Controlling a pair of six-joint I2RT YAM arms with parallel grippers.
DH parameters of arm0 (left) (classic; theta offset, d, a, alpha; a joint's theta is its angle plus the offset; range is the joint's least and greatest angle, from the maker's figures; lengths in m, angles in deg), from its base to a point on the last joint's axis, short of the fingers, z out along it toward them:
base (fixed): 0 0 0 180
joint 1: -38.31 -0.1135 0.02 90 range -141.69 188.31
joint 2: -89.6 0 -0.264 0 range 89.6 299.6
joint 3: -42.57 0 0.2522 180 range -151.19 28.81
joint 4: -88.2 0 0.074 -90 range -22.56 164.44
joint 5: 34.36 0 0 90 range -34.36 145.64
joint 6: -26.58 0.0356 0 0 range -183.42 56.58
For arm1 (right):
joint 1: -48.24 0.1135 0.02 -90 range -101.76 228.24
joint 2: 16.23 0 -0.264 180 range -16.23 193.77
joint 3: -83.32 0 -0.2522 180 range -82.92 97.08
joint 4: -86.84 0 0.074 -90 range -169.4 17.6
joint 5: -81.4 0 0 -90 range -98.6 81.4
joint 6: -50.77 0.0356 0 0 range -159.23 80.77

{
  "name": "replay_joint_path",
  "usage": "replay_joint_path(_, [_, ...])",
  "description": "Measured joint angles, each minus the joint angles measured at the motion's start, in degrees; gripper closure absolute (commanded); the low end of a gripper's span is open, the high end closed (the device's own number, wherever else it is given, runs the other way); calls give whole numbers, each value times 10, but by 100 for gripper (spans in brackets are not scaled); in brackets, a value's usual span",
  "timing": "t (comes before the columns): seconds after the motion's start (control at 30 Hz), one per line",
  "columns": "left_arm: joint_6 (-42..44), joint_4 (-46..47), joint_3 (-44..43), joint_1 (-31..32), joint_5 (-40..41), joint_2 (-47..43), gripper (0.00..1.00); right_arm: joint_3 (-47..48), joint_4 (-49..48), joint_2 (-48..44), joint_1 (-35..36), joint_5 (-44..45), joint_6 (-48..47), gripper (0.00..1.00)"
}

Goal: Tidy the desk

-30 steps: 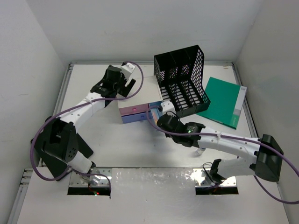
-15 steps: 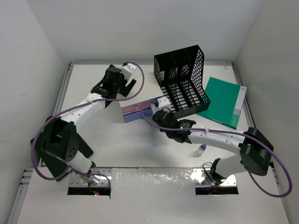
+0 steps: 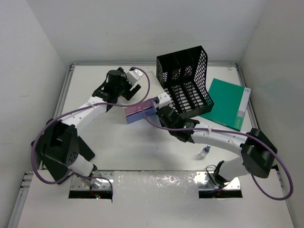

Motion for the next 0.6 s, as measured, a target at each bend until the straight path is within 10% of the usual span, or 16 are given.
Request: replay_joint_path(0.6, [80, -29, 19, -1, -120, -29, 19, 15, -121, 91, -71, -127, -122, 82])
